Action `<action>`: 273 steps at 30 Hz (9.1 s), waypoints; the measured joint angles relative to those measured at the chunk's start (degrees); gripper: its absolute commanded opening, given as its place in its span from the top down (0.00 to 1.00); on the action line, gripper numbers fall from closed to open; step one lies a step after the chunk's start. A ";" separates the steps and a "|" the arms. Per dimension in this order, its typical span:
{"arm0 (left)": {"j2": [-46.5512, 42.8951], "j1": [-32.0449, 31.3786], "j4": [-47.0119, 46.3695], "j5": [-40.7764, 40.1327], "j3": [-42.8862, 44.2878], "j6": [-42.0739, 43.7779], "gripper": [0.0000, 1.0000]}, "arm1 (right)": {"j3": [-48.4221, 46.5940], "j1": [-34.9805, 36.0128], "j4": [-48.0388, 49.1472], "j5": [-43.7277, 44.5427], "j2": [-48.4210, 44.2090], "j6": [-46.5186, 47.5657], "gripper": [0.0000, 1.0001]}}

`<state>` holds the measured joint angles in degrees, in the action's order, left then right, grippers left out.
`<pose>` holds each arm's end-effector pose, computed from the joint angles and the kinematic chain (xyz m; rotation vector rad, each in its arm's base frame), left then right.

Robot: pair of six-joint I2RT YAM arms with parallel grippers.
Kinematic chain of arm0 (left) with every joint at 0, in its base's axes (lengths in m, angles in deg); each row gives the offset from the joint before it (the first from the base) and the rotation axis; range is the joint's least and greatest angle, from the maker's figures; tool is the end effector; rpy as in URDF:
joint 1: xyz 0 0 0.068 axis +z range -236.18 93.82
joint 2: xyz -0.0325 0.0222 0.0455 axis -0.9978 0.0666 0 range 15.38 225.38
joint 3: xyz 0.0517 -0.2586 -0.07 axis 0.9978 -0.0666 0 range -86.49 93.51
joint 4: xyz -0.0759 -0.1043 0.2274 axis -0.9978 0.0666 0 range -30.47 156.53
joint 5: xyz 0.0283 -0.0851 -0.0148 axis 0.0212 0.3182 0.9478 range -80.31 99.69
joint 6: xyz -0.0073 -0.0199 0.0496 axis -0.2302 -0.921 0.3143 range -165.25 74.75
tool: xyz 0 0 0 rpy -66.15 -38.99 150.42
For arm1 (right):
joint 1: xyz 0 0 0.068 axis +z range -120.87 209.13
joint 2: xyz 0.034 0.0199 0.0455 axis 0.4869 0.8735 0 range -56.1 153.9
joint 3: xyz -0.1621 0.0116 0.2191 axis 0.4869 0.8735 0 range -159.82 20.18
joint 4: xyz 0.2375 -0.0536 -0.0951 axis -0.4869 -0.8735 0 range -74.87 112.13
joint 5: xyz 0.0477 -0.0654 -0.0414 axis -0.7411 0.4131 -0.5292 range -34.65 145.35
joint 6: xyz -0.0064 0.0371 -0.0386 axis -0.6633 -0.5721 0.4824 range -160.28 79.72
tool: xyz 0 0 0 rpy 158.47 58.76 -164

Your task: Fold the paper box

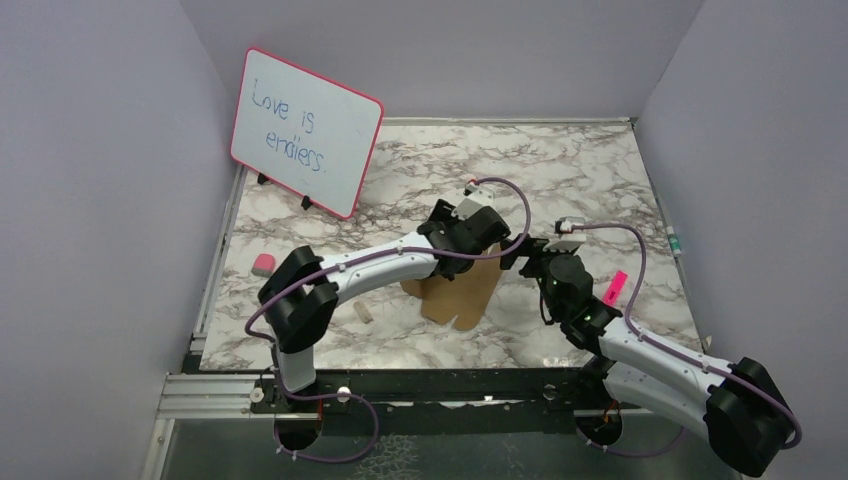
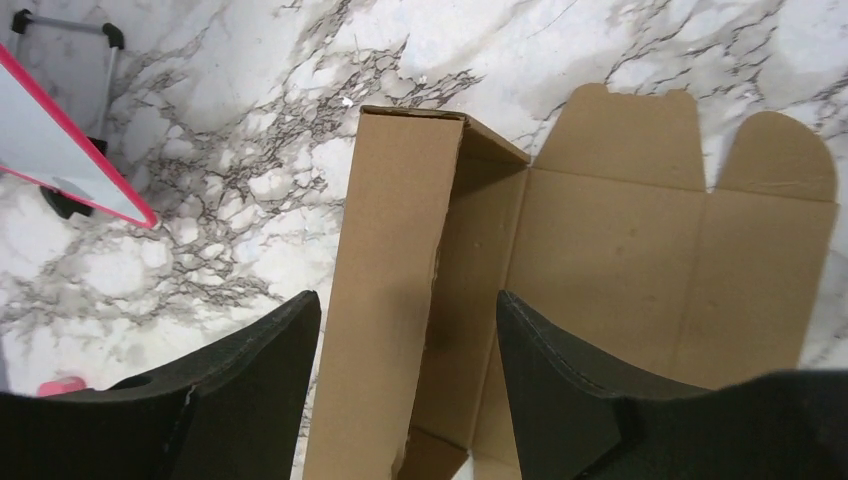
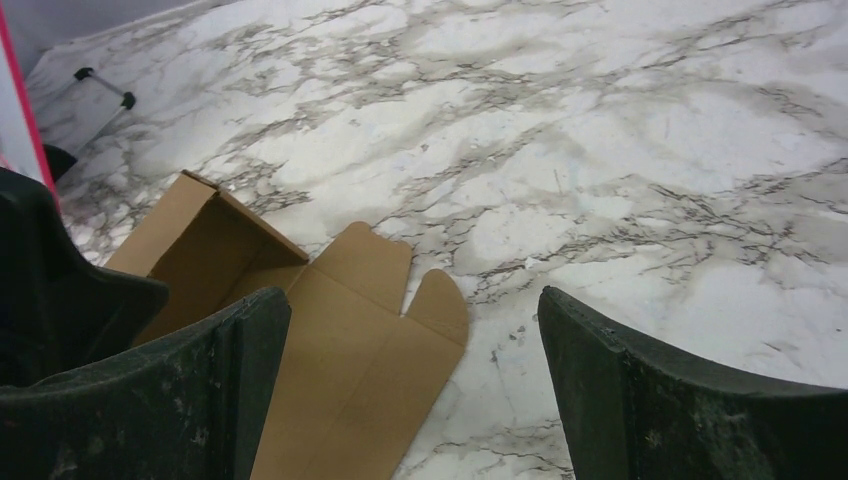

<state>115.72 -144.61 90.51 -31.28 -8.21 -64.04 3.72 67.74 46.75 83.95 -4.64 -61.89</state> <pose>0.2176 -0.3095 0.2562 0.4890 2.1702 0.1840 0.1623 0.1079 0.2096 0.1063 1.7382 0.3365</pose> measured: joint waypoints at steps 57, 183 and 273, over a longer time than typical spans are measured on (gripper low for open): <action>-4.94 19.34 -24.04 23.45 -24.57 -16.13 0.64 | -54.34 -0.09 -48.98 -21.59 22.12 8.17 0.02; -26.40 40.33 -2.75 63.34 -21.84 43.82 0.64 | -60.98 -7.48 -64.96 -51.58 45.13 65.16 0.74; -18.69 27.17 -32.39 26.05 -33.07 -12.11 1.00 | -54.80 1.25 -39.45 -12.41 50.03 -4.28 0.93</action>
<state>97.03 -117.45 58.12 -5.23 -41.28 -76.15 -51.08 68.99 7.30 71.54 45.39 -66.17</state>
